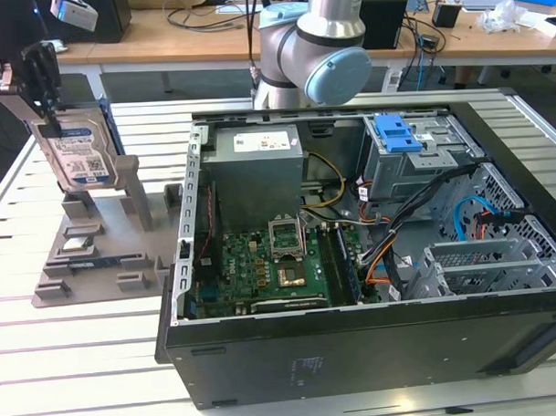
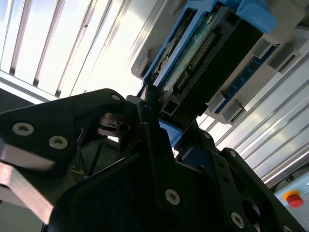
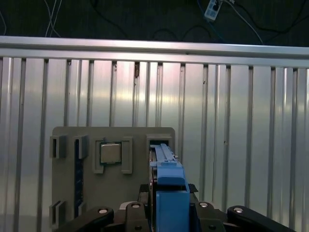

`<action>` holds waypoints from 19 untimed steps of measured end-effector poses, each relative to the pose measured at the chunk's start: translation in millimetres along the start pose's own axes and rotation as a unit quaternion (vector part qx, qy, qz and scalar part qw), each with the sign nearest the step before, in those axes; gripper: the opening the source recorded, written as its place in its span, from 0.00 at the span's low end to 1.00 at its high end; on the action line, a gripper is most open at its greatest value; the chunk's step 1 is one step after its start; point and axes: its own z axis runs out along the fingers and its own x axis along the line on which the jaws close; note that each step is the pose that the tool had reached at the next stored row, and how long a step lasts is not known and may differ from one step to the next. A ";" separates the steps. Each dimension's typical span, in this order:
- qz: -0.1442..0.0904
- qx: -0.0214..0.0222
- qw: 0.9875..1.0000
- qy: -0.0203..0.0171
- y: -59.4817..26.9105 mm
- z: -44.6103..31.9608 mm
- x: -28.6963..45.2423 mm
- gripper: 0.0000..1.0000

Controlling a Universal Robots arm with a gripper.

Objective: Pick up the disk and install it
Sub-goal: 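Pick up the disk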

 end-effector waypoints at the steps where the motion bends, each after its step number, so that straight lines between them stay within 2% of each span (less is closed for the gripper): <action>1: 0.000 0.000 1.000 0.000 0.0 -1.4 0.0 0.37; 9: 0.000 0.000 1.000 0.000 0.9 -25.5 0.2 0.37; 19: 0.000 0.000 1.000 0.000 1.6 -46.7 0.4 0.37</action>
